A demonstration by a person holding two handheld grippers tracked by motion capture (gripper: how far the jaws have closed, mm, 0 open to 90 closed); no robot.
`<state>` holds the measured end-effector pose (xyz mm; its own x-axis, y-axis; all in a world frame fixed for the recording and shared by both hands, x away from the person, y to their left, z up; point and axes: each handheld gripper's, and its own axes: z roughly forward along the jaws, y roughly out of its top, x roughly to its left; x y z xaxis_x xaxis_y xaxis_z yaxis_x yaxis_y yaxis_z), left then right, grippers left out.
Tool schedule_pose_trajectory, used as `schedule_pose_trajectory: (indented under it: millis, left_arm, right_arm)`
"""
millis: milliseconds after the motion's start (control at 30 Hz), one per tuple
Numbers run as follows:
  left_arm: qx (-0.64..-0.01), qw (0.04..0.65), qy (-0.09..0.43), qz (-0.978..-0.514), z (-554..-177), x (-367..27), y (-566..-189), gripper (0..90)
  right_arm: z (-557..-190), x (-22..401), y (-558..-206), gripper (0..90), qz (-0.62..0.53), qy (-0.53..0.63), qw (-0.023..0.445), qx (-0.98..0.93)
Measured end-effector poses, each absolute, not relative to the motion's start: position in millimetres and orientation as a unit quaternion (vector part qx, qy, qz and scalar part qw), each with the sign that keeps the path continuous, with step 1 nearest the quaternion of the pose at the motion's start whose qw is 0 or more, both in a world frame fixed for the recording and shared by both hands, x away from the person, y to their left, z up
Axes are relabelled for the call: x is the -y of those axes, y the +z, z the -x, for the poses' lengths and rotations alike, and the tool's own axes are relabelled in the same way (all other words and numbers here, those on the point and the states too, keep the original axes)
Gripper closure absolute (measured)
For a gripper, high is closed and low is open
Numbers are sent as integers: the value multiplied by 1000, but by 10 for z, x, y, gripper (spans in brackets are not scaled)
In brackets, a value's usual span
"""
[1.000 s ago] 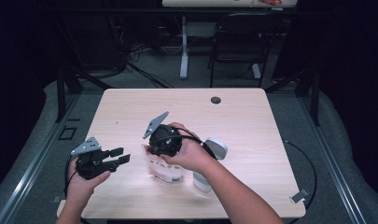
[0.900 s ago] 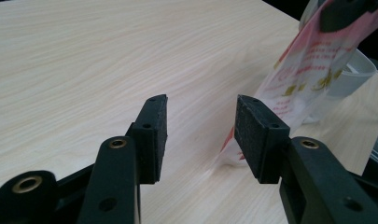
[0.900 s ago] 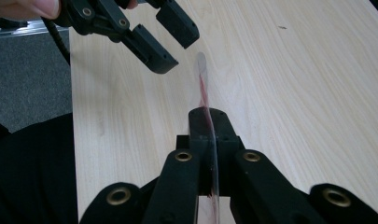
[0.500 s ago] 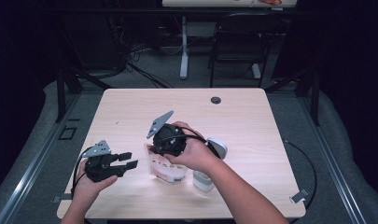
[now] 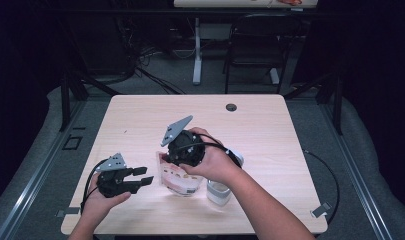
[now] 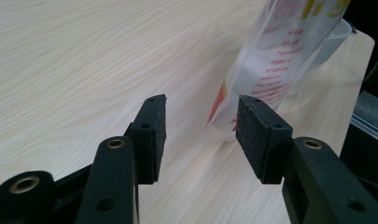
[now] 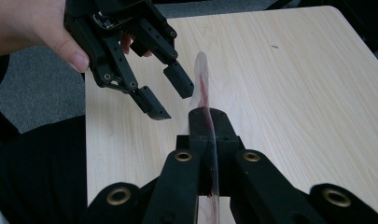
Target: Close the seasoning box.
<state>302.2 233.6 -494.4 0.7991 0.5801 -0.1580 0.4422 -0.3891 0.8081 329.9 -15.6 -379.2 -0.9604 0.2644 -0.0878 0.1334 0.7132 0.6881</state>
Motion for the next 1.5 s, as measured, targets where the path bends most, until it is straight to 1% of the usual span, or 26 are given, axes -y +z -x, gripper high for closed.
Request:
schedule_pose_trajectory:
  millis: [333,600,933,1200,1500]
  left_arm:
    - [-283,467,66,-835,-2978,-2284,-4915,515]
    - [-261,470,64,-841,-2947,-2242,-4882,513]
    - [-245,480,47,-841,-2929,-2173,-4873,494]
    - [-219,467,37,-856,-2907,-2020,-4912,460]
    - [-206,461,27,-862,-2915,-1904,-4980,460]
  right_arm:
    - [-3245,171,-3684,900,-90,365,88,-922]
    - [-3235,188,-3616,900,-67,364,73,-926]
    - [-3249,266,-3504,900,-54,377,65,-922]
    - [-3219,265,-3447,900,-42,384,64,-920]
    - [-3187,262,-3416,900,-31,388,59,-919]
